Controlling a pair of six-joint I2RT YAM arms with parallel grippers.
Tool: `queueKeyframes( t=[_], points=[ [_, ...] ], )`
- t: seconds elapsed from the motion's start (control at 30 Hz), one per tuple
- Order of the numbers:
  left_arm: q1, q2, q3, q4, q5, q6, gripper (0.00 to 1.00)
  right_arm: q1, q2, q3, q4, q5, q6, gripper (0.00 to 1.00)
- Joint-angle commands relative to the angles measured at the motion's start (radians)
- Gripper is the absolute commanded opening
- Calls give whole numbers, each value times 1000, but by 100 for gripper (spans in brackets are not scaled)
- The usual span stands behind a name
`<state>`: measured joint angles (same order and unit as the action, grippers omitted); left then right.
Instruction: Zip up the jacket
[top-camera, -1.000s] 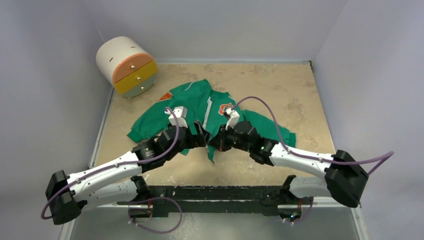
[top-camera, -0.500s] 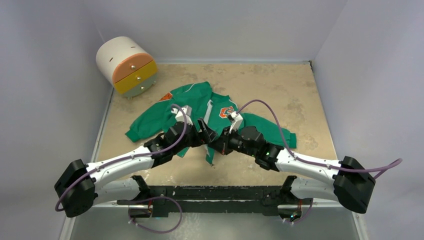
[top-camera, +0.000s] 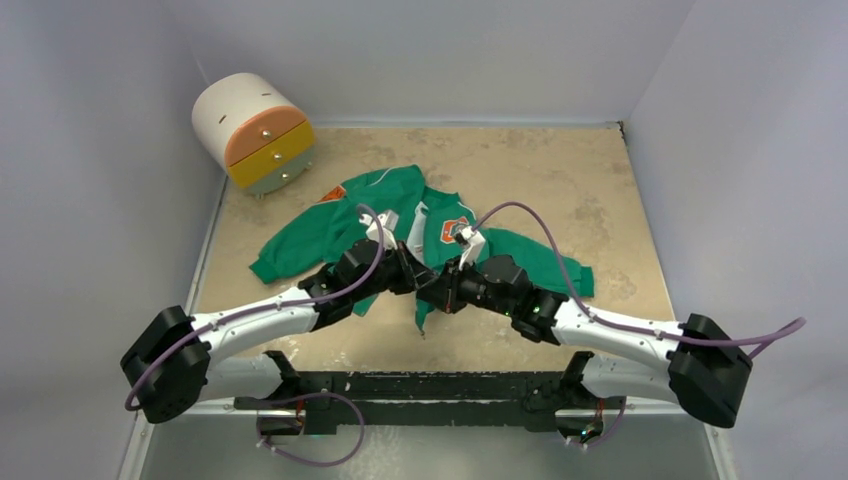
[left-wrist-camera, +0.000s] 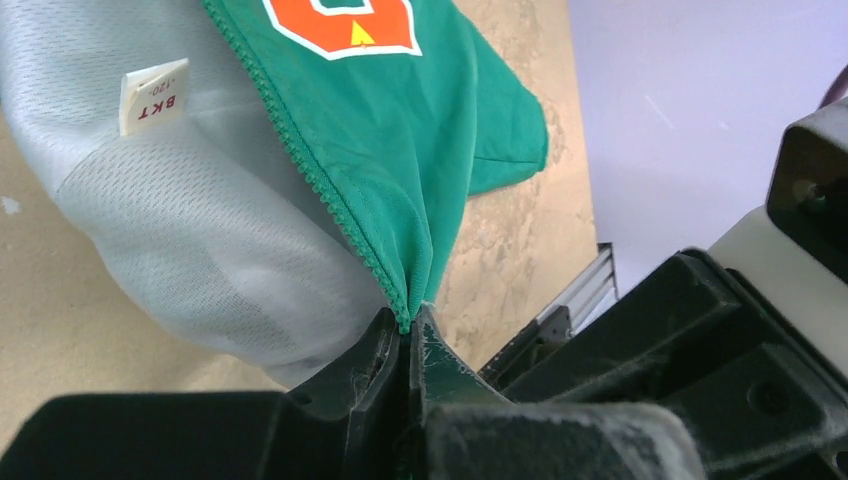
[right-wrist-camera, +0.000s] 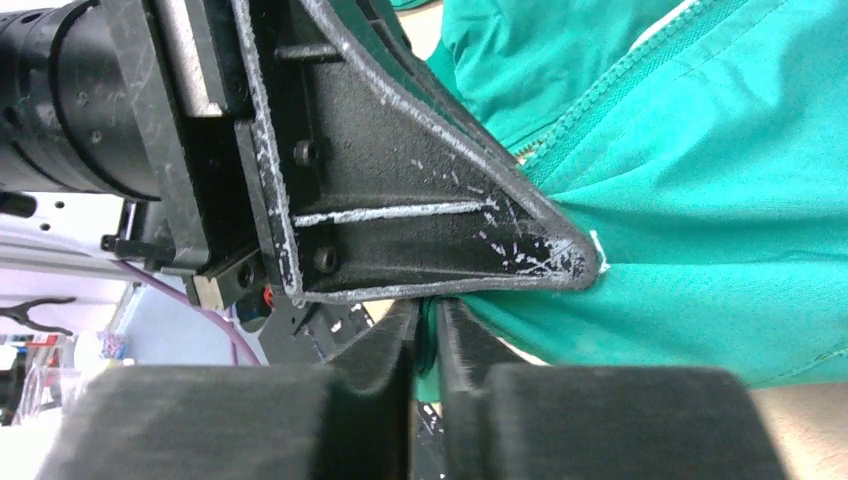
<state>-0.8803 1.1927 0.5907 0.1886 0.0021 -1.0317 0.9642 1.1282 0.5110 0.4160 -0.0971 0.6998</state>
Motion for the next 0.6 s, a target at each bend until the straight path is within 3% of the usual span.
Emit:
queueKeyframes(
  t=[0.0, 0.13, 0.33, 0.57],
  points=[
    [32, -33, -7, 149, 107, -49, 0, 8, -71, 29, 2, -20, -5, 25],
    [108, -87, -29, 173, 152, -92, 0, 7, -199, 21, -115, 0, 0, 48],
    [204, -120, -59, 300, 250, -203, 0, 8, -387, -31, -275, 9, 90, 65],
    [216, -103, -62, 515, 292, -386, 0, 8, -465, -155, -138, -25, 247, 82]
  ],
)
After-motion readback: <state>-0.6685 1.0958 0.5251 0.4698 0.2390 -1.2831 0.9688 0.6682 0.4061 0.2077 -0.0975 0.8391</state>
